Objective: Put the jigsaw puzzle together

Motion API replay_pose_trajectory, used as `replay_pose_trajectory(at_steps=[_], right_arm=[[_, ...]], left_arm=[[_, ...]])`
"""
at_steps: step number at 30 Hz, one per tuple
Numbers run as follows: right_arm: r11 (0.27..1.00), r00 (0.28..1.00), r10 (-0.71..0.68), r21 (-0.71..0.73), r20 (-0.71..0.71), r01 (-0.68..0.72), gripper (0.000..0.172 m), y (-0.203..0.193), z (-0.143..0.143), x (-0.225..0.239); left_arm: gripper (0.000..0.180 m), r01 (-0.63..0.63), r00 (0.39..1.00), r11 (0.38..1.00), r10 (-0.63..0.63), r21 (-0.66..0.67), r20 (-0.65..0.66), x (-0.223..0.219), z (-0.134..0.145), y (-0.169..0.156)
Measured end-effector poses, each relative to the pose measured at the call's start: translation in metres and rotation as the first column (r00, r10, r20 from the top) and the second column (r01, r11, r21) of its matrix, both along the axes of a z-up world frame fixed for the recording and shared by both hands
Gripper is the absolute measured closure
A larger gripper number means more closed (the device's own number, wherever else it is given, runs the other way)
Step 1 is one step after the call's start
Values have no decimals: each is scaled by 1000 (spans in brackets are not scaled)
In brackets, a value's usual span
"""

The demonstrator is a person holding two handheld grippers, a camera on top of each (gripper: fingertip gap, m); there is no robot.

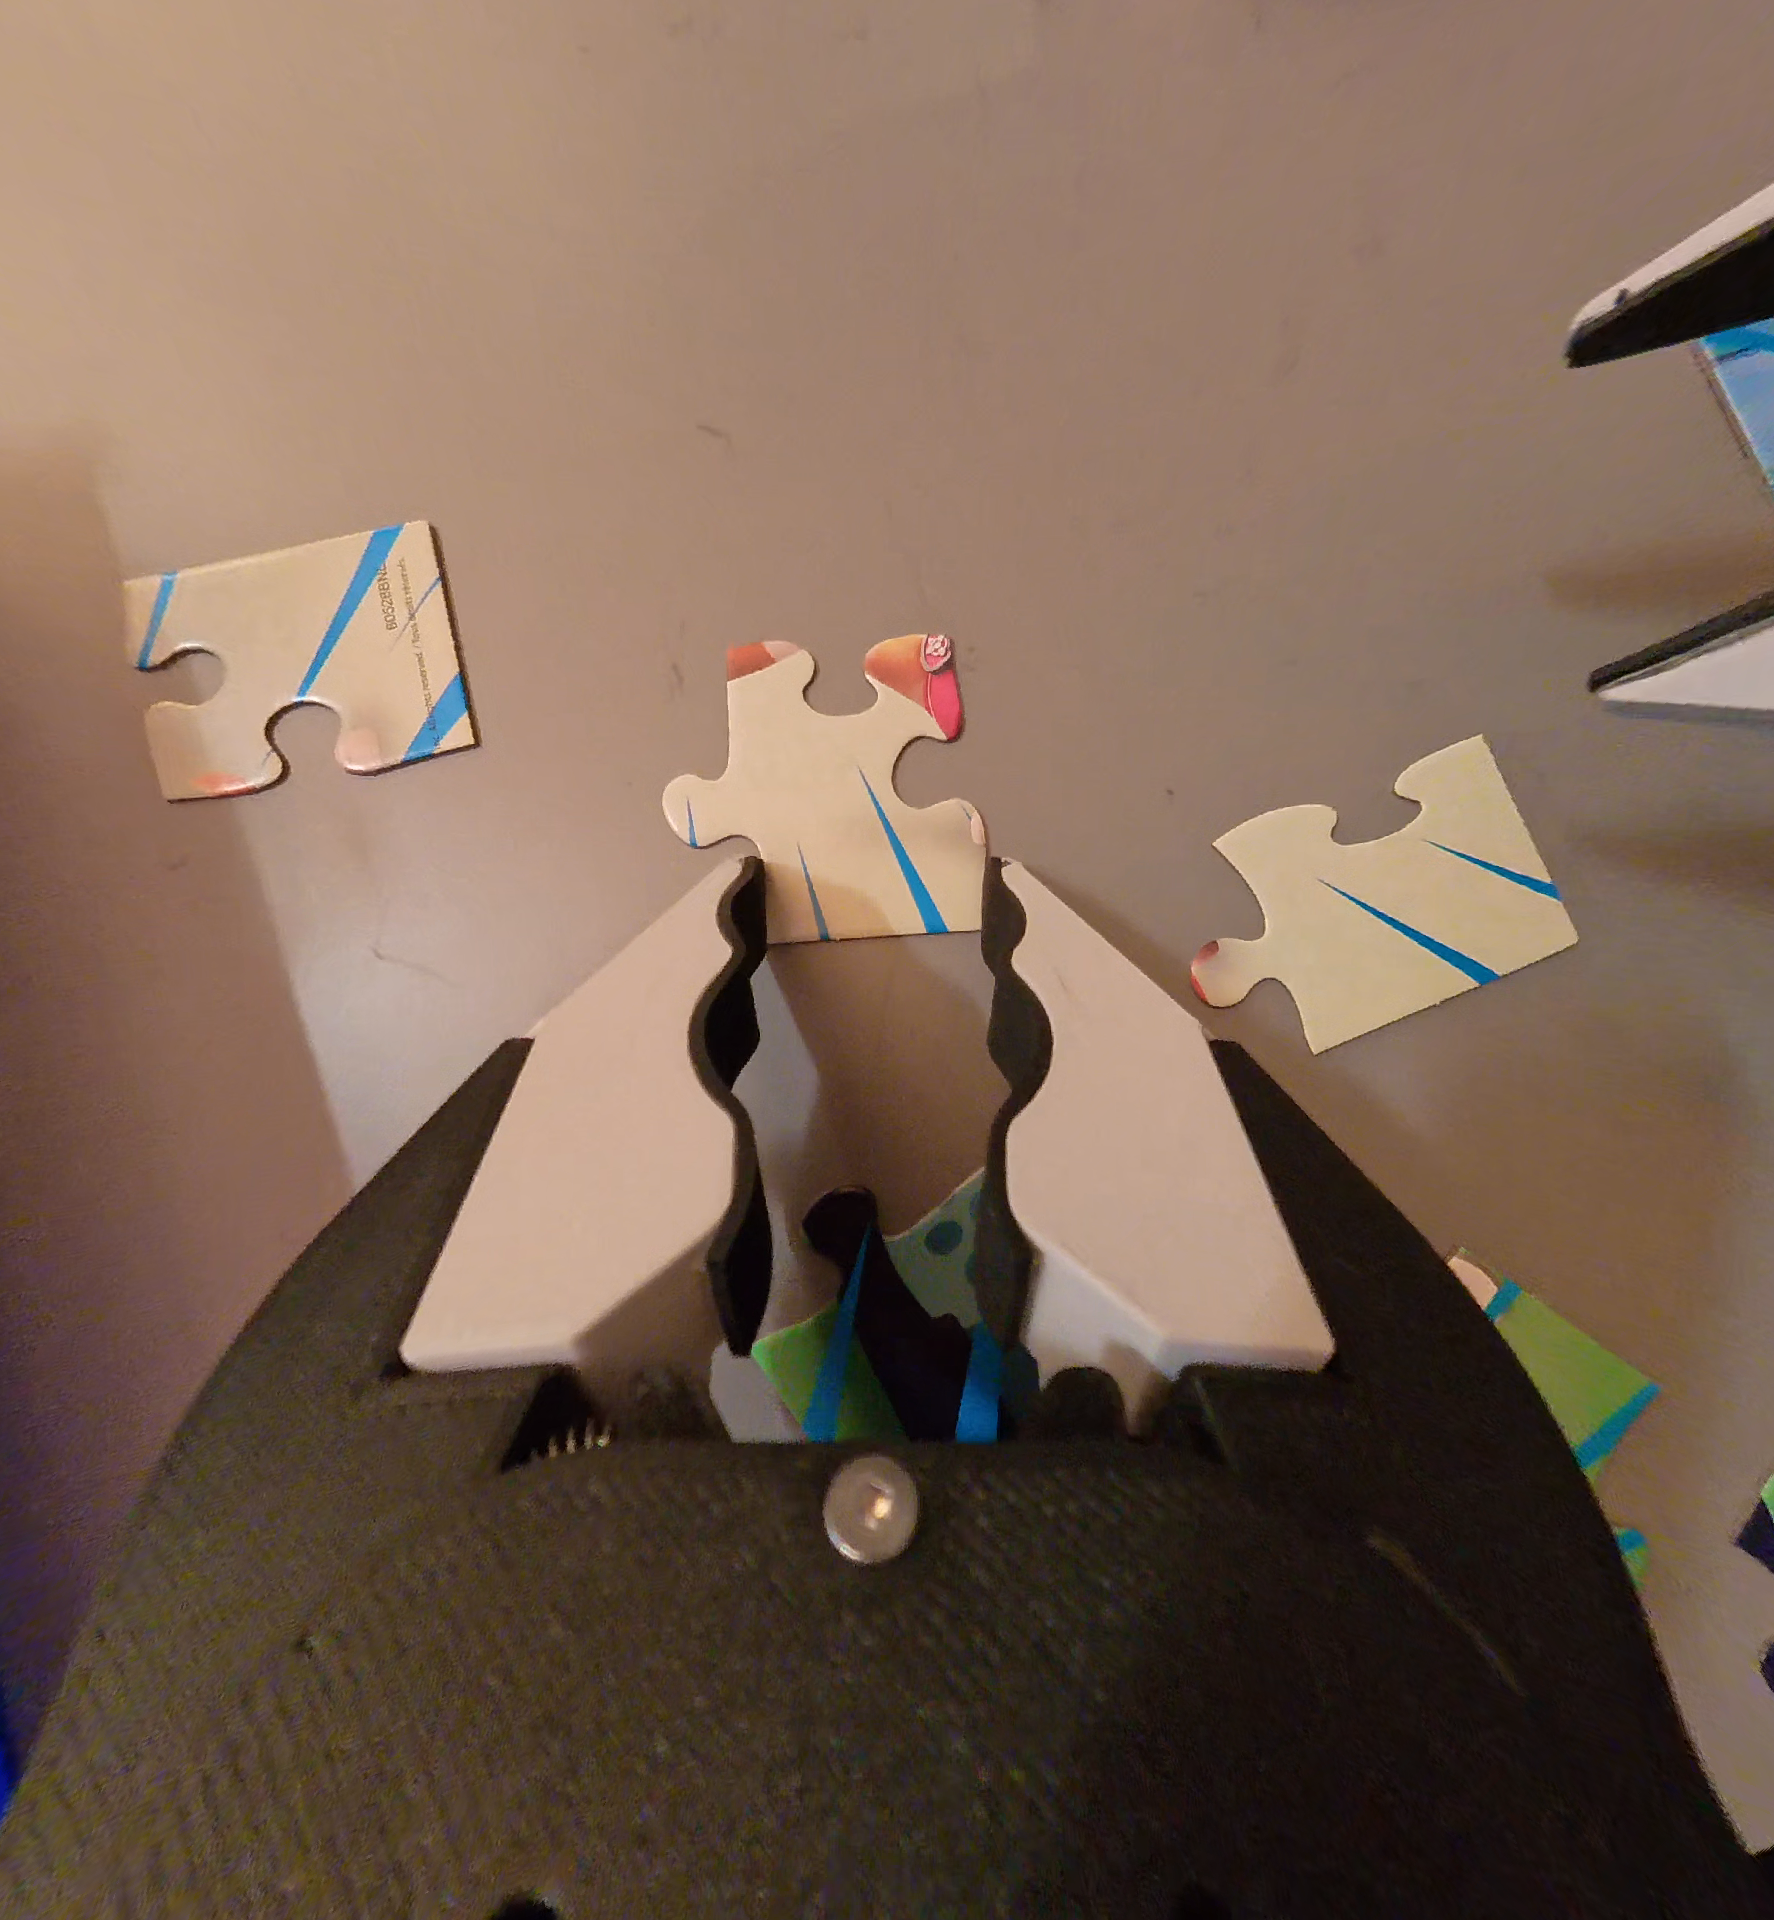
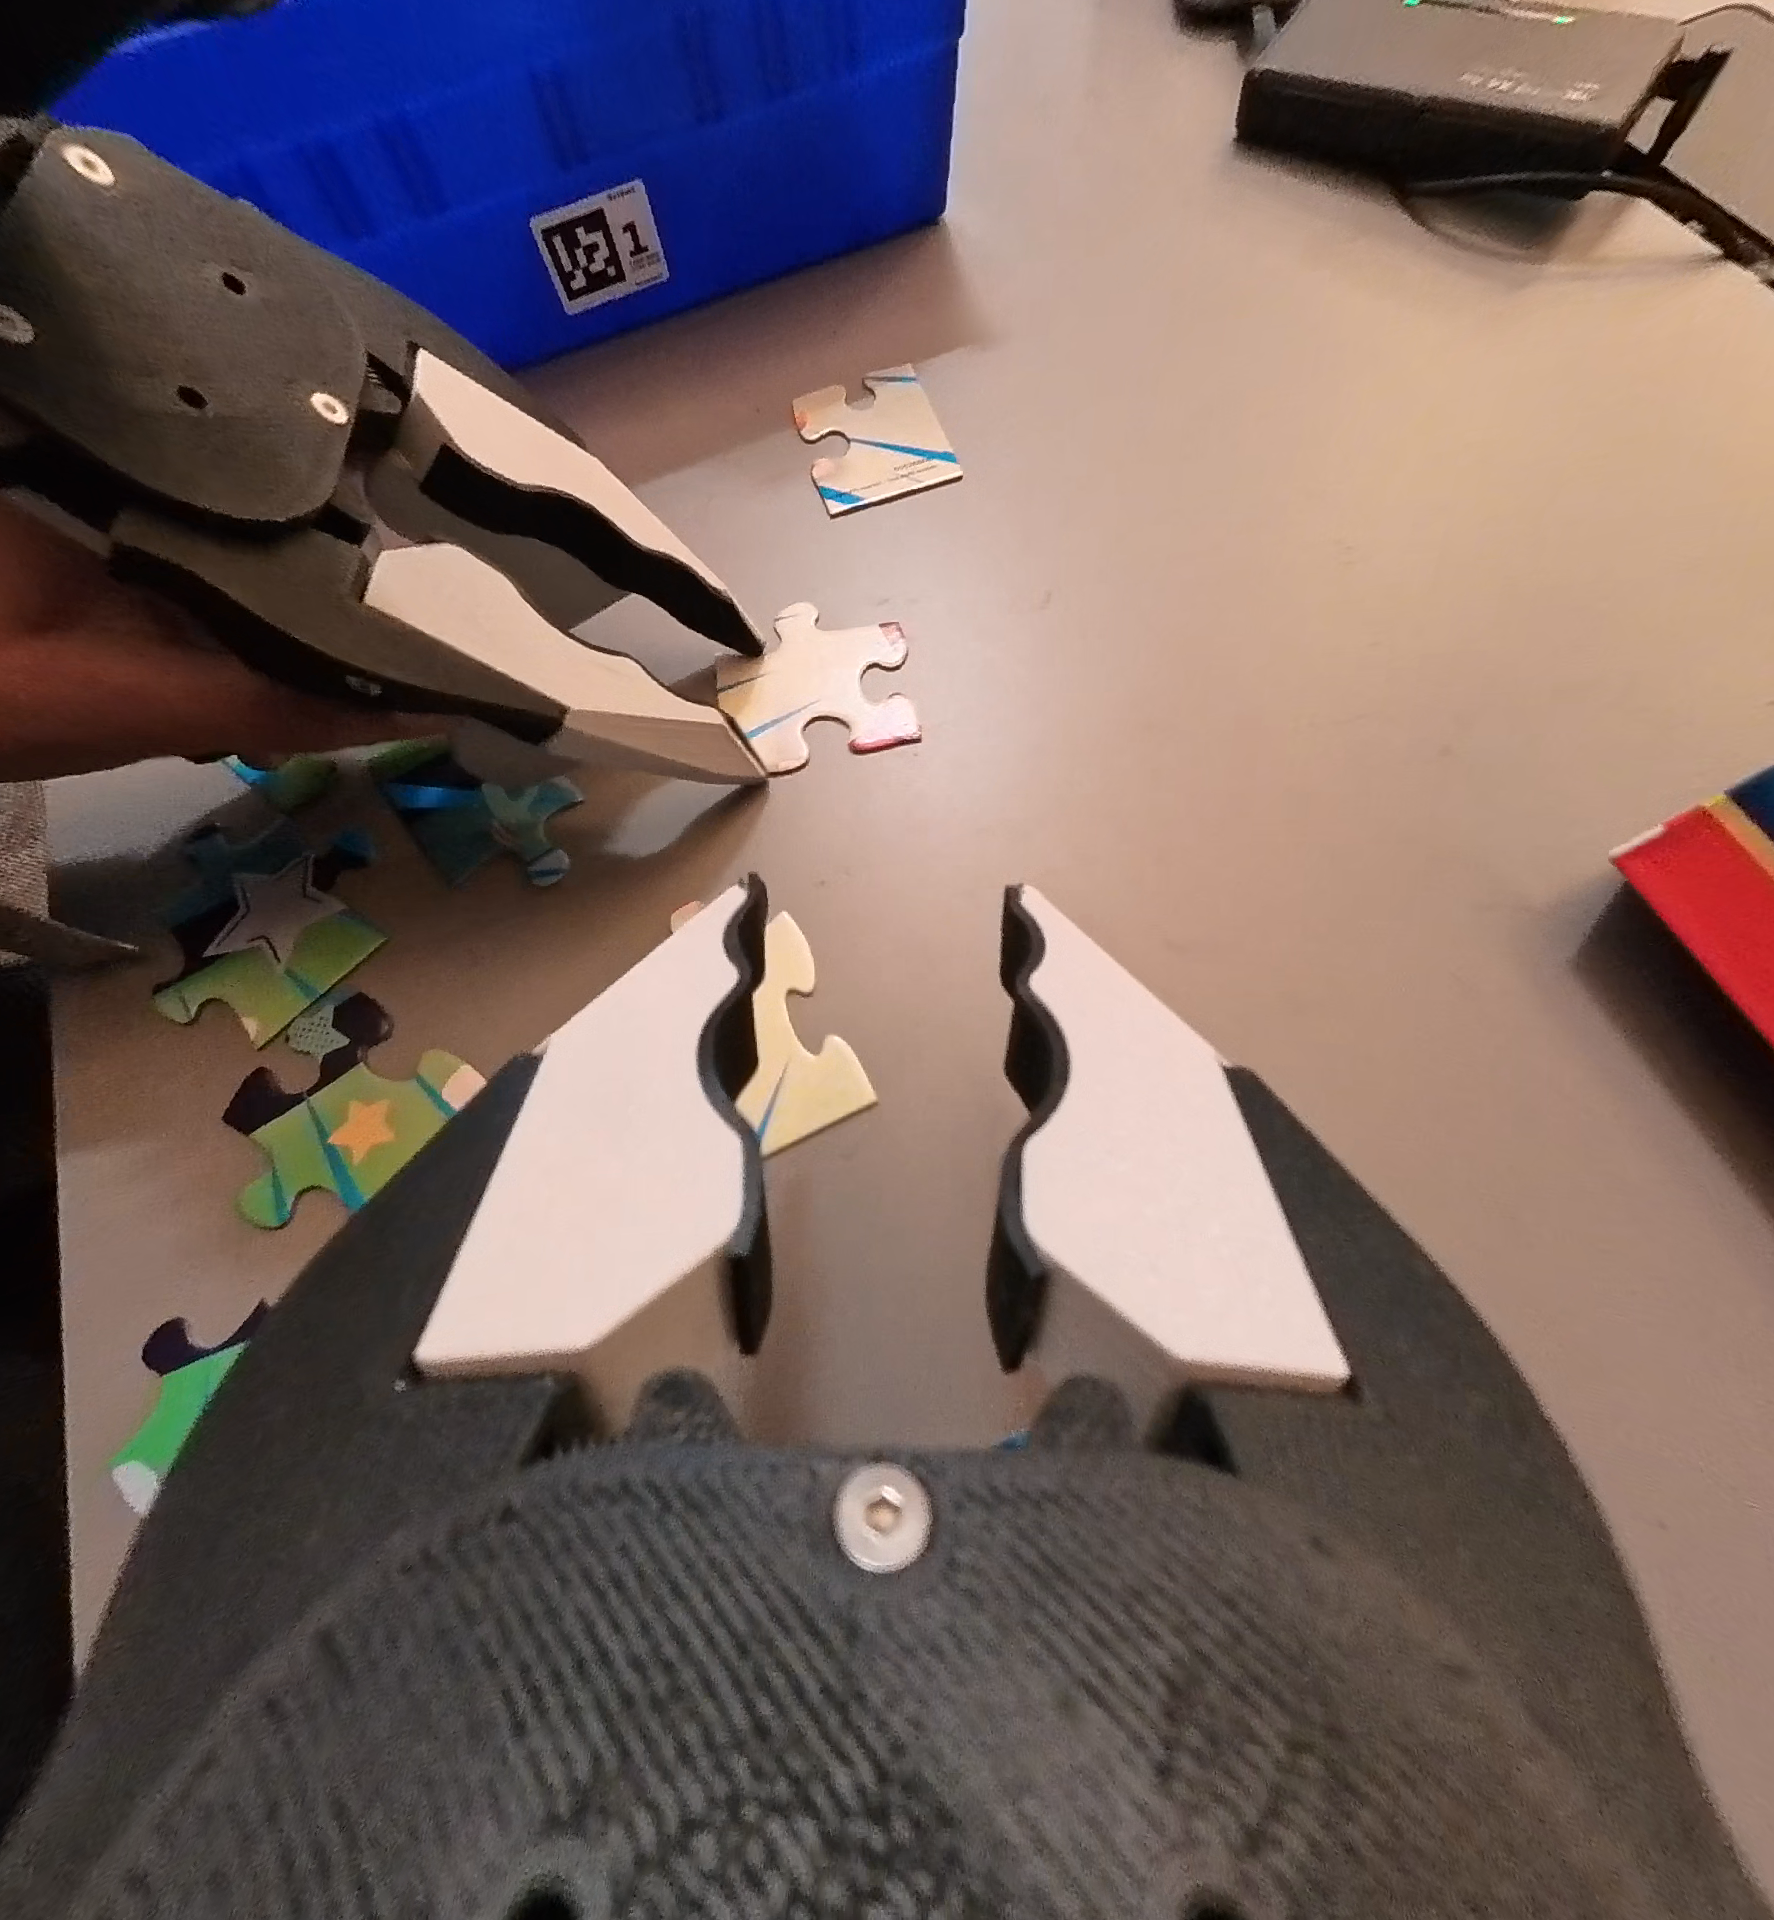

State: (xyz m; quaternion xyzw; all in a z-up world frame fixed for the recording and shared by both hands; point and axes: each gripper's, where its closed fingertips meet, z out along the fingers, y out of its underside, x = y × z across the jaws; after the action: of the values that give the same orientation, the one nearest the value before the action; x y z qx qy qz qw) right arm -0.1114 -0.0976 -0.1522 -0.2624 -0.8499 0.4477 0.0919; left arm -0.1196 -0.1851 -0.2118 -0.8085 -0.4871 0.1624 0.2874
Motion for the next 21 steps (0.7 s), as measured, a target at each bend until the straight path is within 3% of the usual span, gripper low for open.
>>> replay_pose_trajectory(at_steps=[10,15,18,21], right_arm=[[1000,1000,11,-12,-6,-11,127,4,-3,0],[994,993,99,52,-62,-96,126,-15,-11,0],[965,967,201,198,-156,-169,127,-29,-25,-6],[899,895,327,390,-302,-197,123,-42,-36,-16]], left_arm=[[140,-26,998,982,16,185,55,6,15,5],[140,-28,996,969,7,245,88,10,15,6],[140,-22,995,957,-8,291,104,12,16,10],[140,-18,994,948,-16,316,105,12,17,11]])
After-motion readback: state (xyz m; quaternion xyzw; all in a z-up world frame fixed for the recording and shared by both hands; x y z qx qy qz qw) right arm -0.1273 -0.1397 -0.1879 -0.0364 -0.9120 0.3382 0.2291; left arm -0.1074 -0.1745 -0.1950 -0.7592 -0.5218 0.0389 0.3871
